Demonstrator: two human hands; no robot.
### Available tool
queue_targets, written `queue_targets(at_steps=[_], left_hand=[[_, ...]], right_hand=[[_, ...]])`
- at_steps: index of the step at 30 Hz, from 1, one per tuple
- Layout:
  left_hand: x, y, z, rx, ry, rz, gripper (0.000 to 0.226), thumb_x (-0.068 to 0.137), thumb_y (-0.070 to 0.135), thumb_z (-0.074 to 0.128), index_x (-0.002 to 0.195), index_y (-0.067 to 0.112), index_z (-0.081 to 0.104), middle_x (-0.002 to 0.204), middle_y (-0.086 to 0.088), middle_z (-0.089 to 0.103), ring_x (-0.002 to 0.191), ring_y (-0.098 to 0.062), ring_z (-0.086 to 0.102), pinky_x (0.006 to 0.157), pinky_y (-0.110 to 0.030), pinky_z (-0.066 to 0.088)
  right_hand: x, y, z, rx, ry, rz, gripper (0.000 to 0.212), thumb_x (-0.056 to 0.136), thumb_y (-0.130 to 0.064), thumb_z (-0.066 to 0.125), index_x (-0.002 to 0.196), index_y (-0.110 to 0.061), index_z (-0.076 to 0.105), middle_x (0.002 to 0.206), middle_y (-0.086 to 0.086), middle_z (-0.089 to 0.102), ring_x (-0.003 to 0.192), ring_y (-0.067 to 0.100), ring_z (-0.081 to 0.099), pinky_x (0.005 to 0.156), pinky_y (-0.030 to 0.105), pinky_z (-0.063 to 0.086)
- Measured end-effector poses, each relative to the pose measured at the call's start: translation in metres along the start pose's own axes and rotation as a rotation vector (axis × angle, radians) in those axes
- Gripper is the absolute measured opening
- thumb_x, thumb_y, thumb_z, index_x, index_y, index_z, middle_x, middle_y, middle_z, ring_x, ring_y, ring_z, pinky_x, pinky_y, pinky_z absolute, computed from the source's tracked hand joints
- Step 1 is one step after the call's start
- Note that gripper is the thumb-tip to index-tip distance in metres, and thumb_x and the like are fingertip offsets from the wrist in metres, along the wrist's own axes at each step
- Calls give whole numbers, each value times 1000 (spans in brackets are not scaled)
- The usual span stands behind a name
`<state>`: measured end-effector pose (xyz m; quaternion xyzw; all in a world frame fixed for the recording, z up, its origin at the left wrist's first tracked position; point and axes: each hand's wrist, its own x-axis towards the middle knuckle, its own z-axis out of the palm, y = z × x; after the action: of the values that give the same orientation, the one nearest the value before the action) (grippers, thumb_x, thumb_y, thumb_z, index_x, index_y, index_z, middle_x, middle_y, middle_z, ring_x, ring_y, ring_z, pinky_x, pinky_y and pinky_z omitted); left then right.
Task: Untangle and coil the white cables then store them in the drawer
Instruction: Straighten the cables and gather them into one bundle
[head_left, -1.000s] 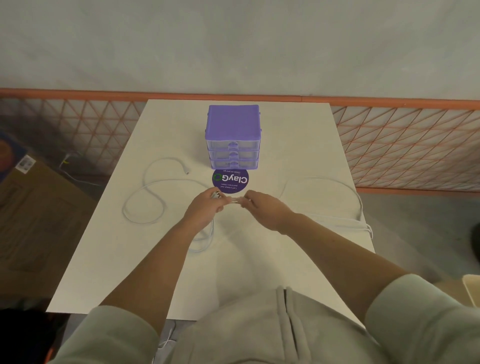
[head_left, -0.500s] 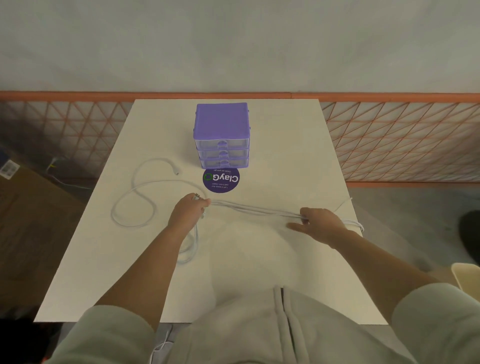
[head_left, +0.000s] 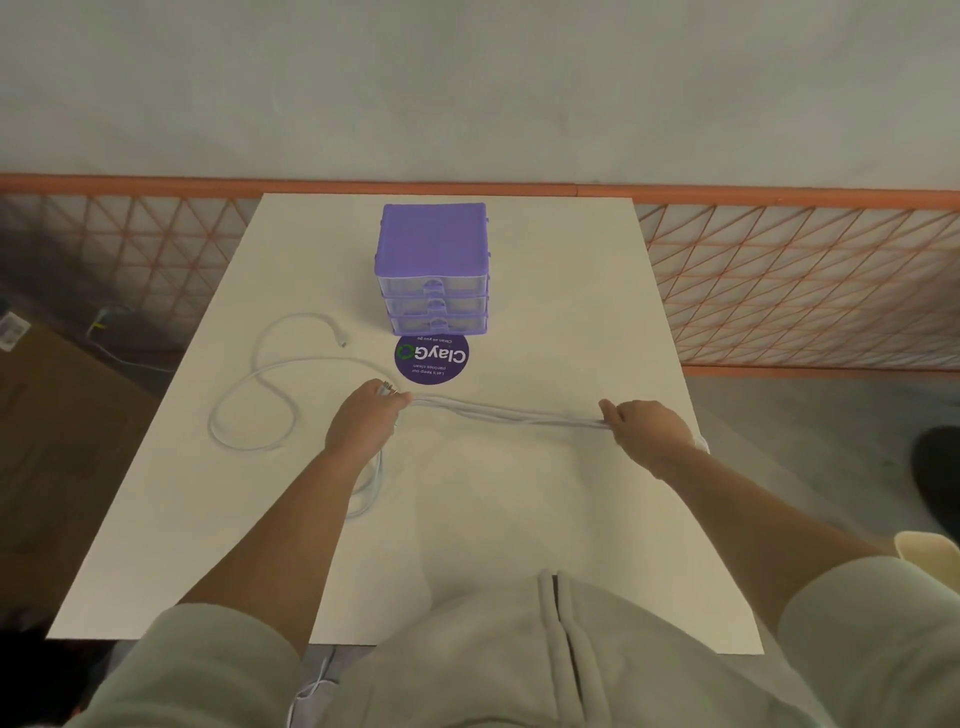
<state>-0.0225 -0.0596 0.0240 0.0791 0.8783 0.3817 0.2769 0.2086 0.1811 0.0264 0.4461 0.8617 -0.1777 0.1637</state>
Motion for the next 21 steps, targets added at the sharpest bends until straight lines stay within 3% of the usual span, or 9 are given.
queue_targets(at_steps=[2,4,7,10,13,15,17,19,21], left_hand=[[-1,-1,-4,-17,-6,13,22,90,31,62,85,11,53,78,-5,59,70,-22,58,64,-32,34],[-2,-3,-9,-15,-12,25,23,89,32,62,80,14,51,74,-2,58,67,-21,55,64,-32,33],[-3,-4,-15,8,-35,43,27,87,36,63,76,16,49,68,0,54,62,-20,48,63,-32,31],[-5,1,-22,6,-75,91,28,85,36,66,76,16,49,65,1,51,59,-18,46,64,-33,30],[-7,9,-29,4,-139,146,26,85,33,67,75,17,50,60,5,49,58,-14,47,64,-33,32],[-6,11,-33,3,-165,174,22,85,31,68,75,17,53,59,7,51,59,-14,49,66,-32,35],[-6,11,-38,-2,-179,184,21,85,31,68,81,13,58,58,6,53,60,-15,48,68,-31,36],[-5,11,-41,-17,-200,188,25,86,31,68,87,7,61,58,6,56,61,-14,47,68,-30,36],[-6,13,-44,-26,-216,188,25,88,36,66,89,12,66,64,7,67,61,-8,51,66,-27,38]], right_hand=[[4,-10,6,32,-93,-43,48,102,-40,31,83,-11,64,86,10,70,62,31,63,57,31,50],[5,-27,11,131,-189,-124,48,102,-46,33,78,-15,62,80,2,69,79,33,68,70,38,56],[-4,-68,14,316,-282,-201,56,95,-66,31,96,-20,64,80,-5,68,87,27,67,80,43,56],[-12,-110,21,329,-308,-333,56,81,-76,48,111,-30,58,98,-2,67,91,24,65,81,42,56],[-19,-146,27,282,-234,-486,54,88,-56,61,128,-22,51,117,-4,56,97,17,55,86,33,46],[-23,-162,27,315,-183,-537,46,94,-44,58,131,-18,48,117,-3,55,97,18,55,84,31,44],[-25,-172,26,305,-147,-544,30,101,-37,46,121,-15,52,105,1,60,92,23,58,76,34,45],[-26,-174,28,269,-108,-521,29,105,-34,36,110,-13,54,93,-3,58,82,23,54,66,33,40],[-28,-176,27,228,-50,-503,32,106,-35,31,109,-14,54,98,-6,61,82,23,55,66,31,39]])
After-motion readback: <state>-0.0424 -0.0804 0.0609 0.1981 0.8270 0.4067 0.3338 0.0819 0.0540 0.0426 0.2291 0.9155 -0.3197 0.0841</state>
